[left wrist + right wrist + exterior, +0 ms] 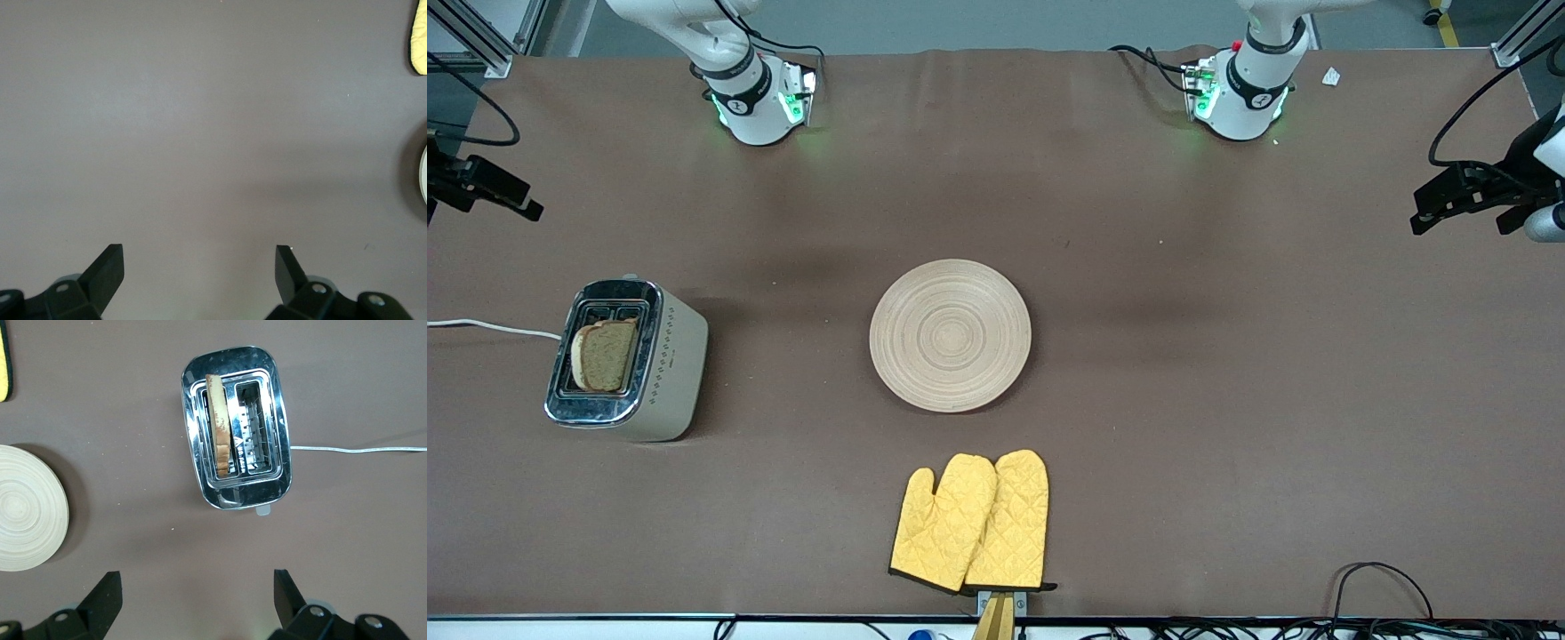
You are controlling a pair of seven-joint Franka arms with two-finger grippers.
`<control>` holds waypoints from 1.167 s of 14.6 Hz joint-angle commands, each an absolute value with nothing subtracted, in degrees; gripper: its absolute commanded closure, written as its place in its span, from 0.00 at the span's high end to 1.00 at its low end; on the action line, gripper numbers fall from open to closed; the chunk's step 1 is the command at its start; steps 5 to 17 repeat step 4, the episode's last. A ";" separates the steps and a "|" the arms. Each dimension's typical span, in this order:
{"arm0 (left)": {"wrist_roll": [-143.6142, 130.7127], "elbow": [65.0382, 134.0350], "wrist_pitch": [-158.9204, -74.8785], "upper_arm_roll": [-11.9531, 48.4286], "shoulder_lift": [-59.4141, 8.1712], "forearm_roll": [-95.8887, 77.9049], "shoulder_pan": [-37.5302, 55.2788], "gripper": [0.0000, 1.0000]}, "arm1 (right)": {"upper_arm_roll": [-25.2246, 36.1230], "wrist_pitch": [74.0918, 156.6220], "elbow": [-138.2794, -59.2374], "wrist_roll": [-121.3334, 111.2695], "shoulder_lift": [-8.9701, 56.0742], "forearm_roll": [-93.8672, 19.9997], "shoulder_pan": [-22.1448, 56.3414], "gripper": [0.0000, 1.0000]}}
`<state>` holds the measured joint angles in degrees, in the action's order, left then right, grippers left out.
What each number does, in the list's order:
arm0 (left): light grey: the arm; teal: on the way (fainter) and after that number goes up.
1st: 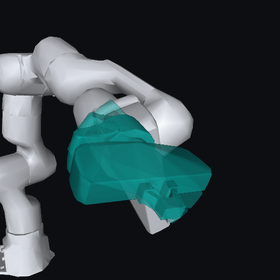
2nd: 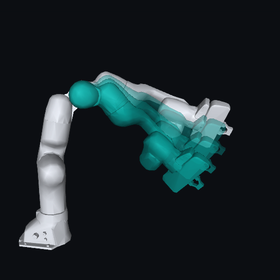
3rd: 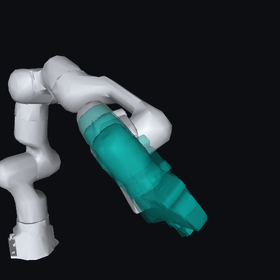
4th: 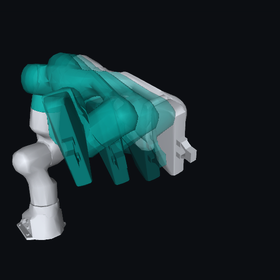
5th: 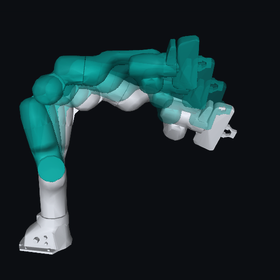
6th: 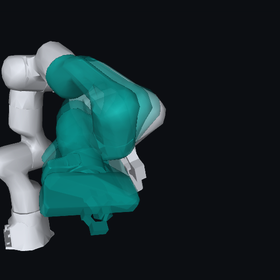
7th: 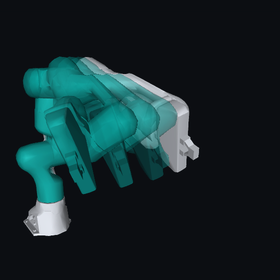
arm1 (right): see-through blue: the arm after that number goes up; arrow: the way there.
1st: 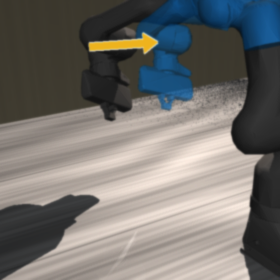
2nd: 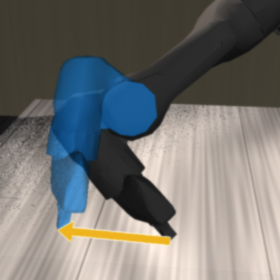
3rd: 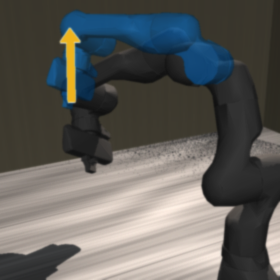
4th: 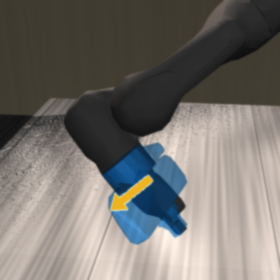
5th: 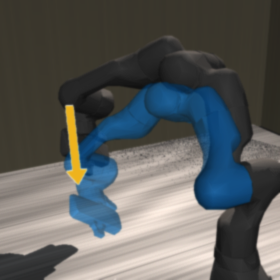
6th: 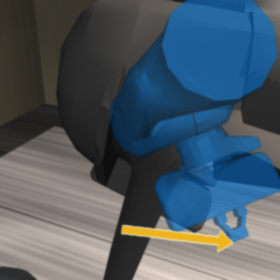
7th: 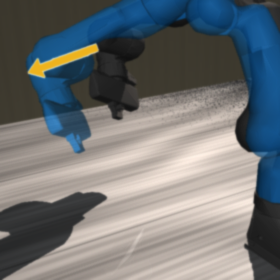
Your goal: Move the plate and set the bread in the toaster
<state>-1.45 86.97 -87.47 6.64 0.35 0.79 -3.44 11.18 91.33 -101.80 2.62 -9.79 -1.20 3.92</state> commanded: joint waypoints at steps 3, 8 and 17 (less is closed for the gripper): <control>-0.62 85.87 -86.31 6.86 0.18 0.79 -3.52 1.00 | 10.02 92.20 -102.75 3.25 -11.16 -2.11 5.80 1.00; -0.70 85.87 -86.31 6.94 0.18 0.79 -3.43 1.00 | 10.02 92.20 -102.66 3.34 -11.16 -2.11 6.06 1.00; -0.70 85.87 -86.31 6.94 0.18 0.79 -3.43 1.00 | 10.02 92.20 -102.66 3.34 -11.16 -2.11 6.06 1.00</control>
